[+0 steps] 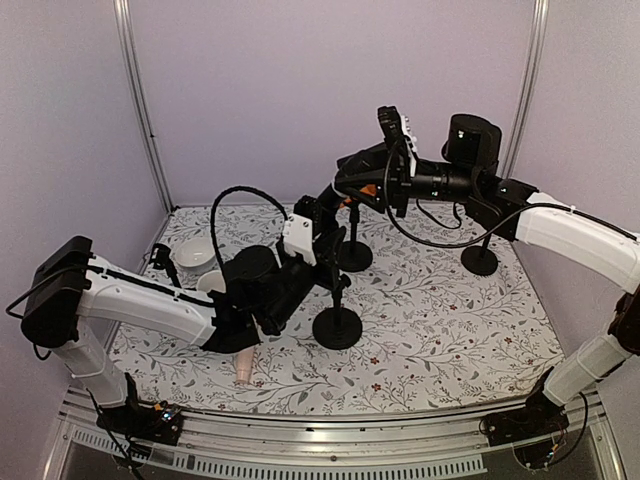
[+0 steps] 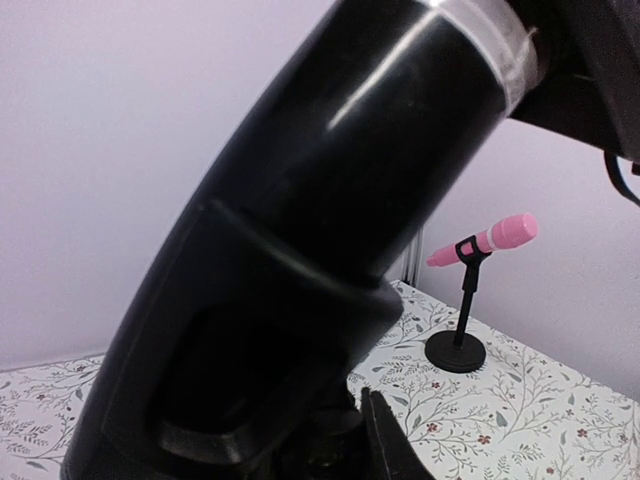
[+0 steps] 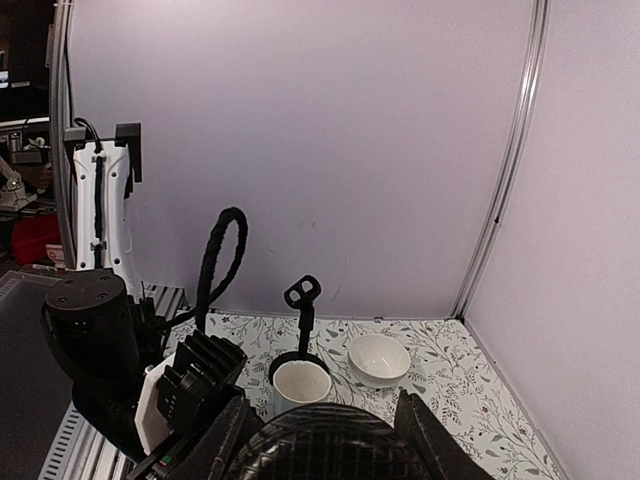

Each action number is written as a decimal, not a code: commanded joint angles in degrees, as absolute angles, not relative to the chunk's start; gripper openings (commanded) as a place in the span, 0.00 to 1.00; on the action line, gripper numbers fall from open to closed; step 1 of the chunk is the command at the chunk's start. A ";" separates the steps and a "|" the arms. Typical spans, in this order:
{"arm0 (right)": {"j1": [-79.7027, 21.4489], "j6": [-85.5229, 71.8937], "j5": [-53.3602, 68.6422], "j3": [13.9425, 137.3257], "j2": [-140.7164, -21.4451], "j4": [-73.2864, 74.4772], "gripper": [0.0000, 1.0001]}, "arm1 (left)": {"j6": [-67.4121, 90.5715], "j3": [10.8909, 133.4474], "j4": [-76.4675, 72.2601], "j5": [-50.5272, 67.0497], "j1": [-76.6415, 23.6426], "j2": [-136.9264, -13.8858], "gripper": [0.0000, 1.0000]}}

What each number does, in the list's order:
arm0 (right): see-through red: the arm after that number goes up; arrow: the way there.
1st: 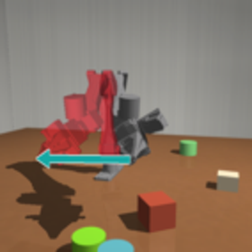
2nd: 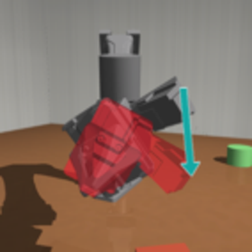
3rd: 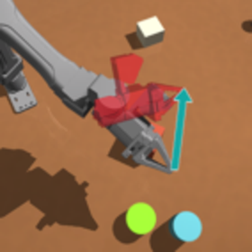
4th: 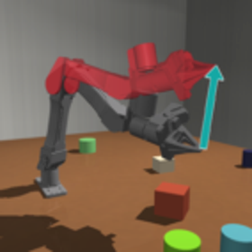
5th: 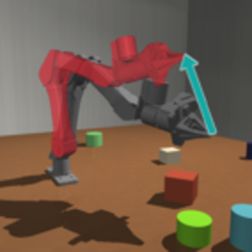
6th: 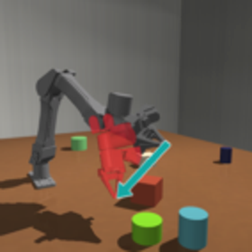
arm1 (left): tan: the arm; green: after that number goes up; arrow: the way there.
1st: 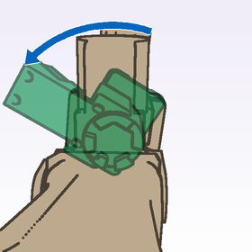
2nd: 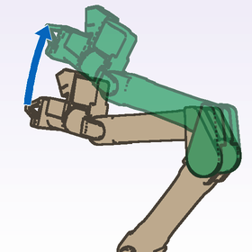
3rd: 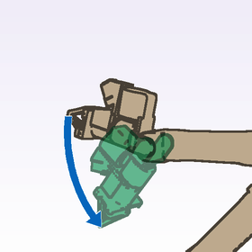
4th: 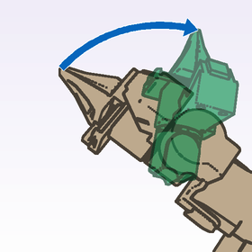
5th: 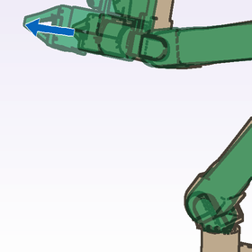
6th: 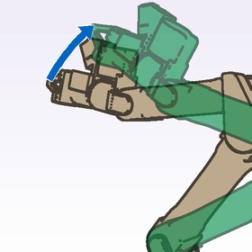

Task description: Attach the microphones to the stand

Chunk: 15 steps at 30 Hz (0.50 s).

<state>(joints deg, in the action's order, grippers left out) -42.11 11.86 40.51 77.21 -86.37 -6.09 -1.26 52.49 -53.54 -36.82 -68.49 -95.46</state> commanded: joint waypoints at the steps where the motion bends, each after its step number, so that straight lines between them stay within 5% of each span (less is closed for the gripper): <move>1: -42.47 14.06 32.08 70.79 -96.67 18.99 0.00 | -11.25 53.05 -57.04 -25.66 -72.51 -91.63 0.00; 15: -42.38 14.34 32.39 73.13 -96.10 20.62 0.00 | -11.30 52.09 -57.26 -25.90 -72.50 -90.73 0.00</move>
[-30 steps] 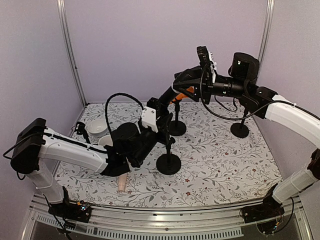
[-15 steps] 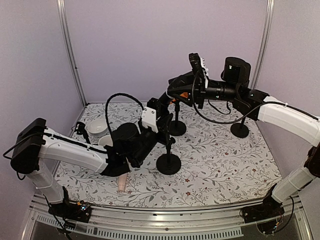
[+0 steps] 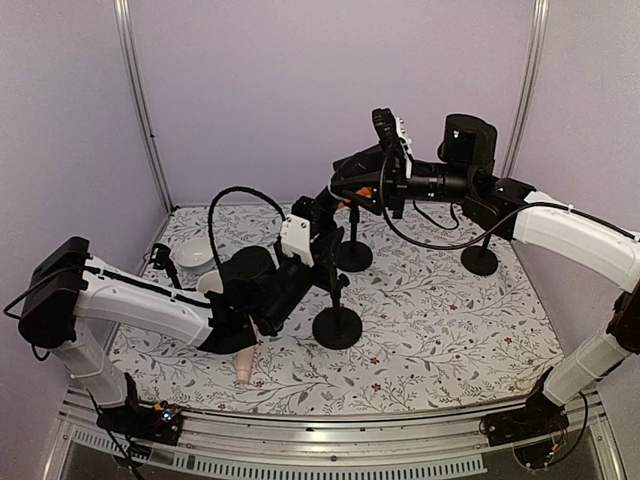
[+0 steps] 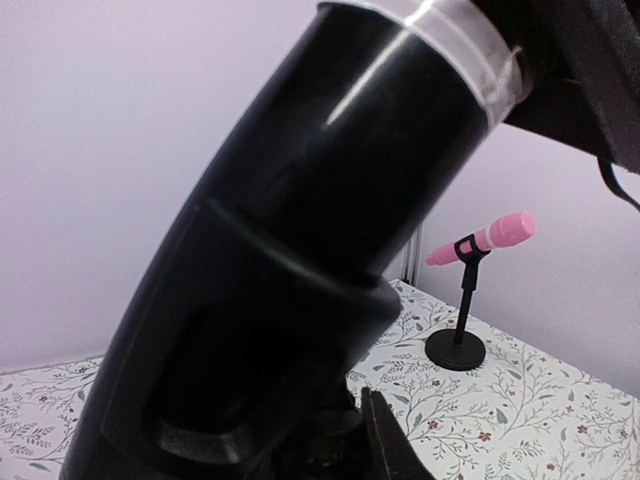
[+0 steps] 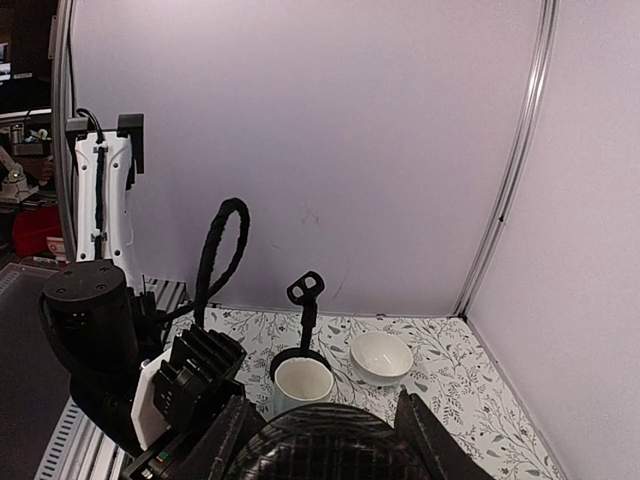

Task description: Attach the microphones to the stand

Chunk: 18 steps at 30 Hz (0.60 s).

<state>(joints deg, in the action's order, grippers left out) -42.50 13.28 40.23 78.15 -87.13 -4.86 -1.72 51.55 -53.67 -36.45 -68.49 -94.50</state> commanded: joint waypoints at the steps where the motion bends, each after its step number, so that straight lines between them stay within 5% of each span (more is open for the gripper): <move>1: -42.36 14.26 32.21 74.05 -95.31 21.22 0.00 | -11.33 51.93 -57.30 -25.99 -72.47 -90.69 0.00; 6: -41.92 16.19 34.39 80.04 -89.19 26.75 0.29 | -10.93 51.14 -57.56 -26.04 -71.79 -90.53 0.00; 9: -40.93 18.70 38.29 85.13 -86.07 32.57 0.68 | -10.73 50.72 -57.90 -25.85 -71.19 -90.53 0.00; 12: -36.67 19.80 43.13 90.71 -82.61 37.95 0.95 | -11.12 50.50 -57.85 -25.56 -70.32 -90.46 0.00; 18: -25.49 24.22 48.71 83.98 -68.36 37.66 0.99 | -12.72 50.56 -57.34 -19.43 -64.68 -89.55 0.00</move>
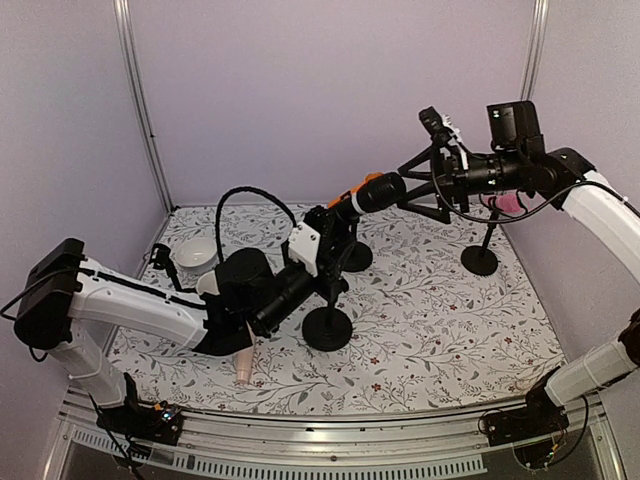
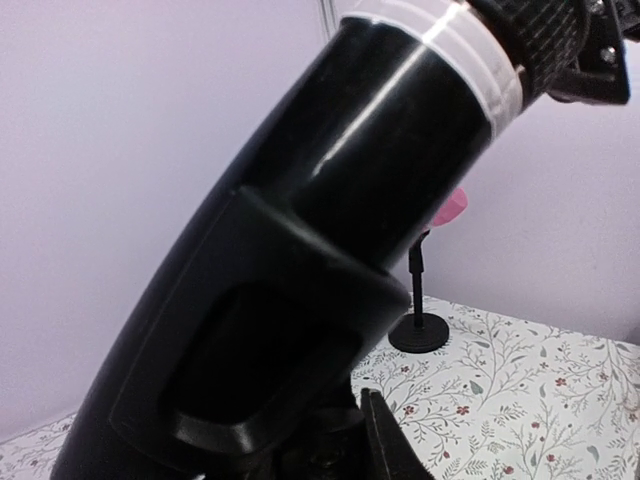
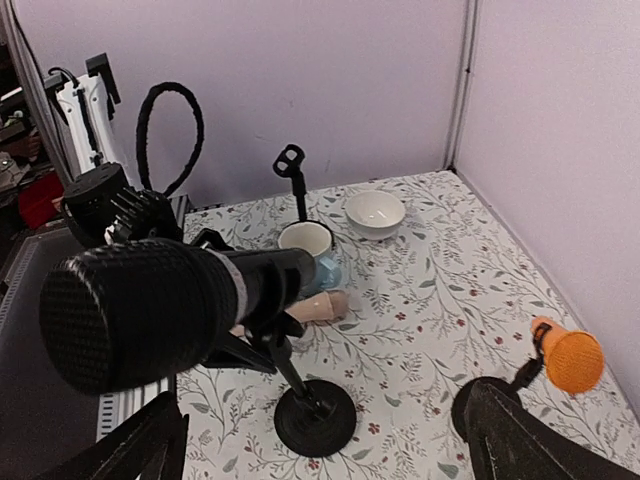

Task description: Attach the microphones to the stand

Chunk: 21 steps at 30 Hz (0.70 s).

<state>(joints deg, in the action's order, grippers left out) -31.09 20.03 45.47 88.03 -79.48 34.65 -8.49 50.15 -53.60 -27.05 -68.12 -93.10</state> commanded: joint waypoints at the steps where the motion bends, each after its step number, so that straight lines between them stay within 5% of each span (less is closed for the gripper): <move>1: -24.24 25.11 48.40 79.83 -66.29 36.28 0.99 | -12.44 50.85 -57.13 -17.69 -63.08 -89.36 0.00; 9: -19.42 33.18 57.76 47.81 -59.53 27.78 0.95 | -6.72 57.02 -53.94 -3.08 -49.59 -92.20 0.00; 21: -19.45 38.31 58.59 44.99 -60.04 28.04 0.92 | 0.57 69.05 -56.23 7.00 -38.33 -104.58 0.00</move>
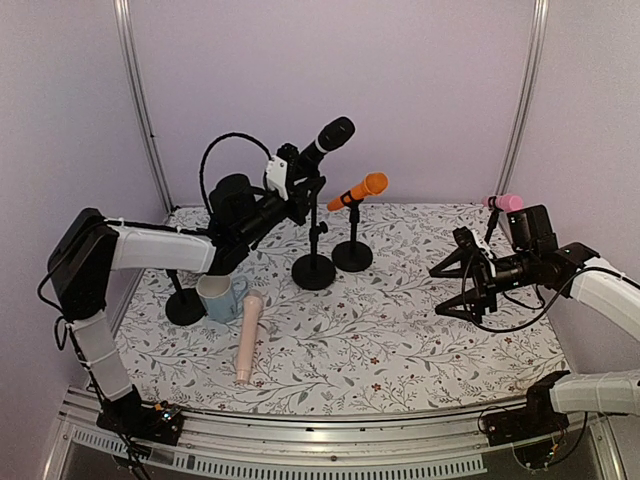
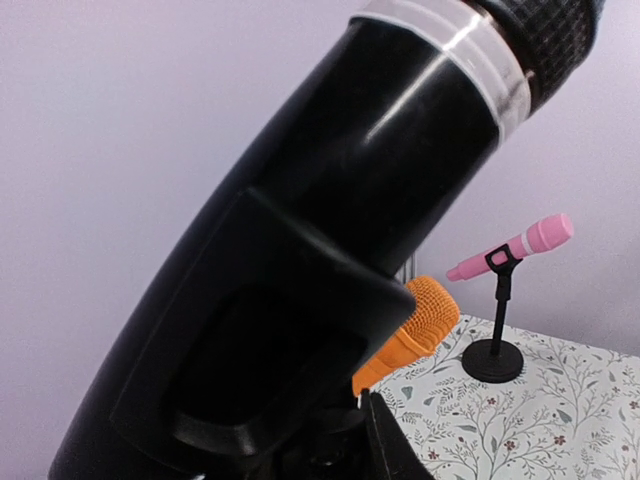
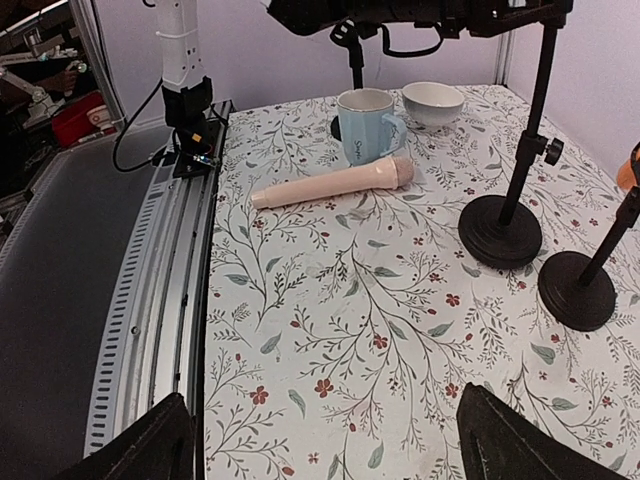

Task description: Attach the microphones to the stand

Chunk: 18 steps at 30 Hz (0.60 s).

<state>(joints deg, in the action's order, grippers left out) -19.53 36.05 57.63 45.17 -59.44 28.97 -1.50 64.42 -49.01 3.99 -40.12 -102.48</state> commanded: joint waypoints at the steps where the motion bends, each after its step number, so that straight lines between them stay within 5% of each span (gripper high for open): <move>1: -19.43 38.48 58.55 44.98 -59.91 28.04 0.92 | 1.06 69.73 -56.42 7.28 -37.79 -105.48 0.00; 12: -19.43 39.59 55.96 44.21 -58.84 27.73 0.92 | 2.56 71.28 -58.96 8.00 -34.89 -110.37 0.00; 18: -19.42 39.65 55.63 44.21 -59.47 27.69 0.92 | 3.21 69.83 -58.42 5.49 -35.06 -109.28 0.39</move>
